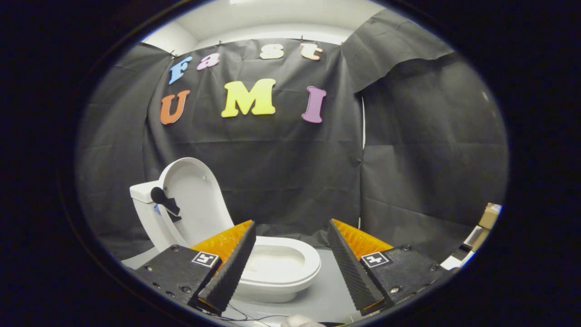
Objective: Open the toilet lid.
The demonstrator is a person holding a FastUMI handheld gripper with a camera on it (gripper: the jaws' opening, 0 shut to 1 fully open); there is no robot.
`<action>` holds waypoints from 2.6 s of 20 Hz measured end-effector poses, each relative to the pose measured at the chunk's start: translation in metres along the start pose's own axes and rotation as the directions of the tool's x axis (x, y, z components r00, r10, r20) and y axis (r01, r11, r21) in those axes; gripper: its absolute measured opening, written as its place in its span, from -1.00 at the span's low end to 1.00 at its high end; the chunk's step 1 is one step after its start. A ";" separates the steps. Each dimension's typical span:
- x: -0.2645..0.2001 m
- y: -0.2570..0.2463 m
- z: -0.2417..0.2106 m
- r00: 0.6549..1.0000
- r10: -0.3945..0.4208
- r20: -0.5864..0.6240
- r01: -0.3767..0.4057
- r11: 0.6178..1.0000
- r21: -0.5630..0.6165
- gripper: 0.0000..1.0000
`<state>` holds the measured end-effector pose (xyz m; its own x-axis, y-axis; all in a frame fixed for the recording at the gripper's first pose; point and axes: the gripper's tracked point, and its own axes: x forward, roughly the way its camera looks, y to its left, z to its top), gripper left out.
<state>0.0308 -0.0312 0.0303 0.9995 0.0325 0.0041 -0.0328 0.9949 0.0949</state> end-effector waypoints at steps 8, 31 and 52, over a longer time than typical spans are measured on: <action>0.003 0.000 0.011 1.000 0.000 0.010 0.000 1.000 0.013 0.98; 0.006 0.010 0.012 1.000 0.026 0.001 -0.026 1.000 0.007 0.98; 0.003 0.007 0.017 1.000 0.023 0.010 -0.023 1.000 0.010 0.98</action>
<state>0.0338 -0.0258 0.0478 0.9984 0.0546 0.0162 -0.0561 0.9929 0.1051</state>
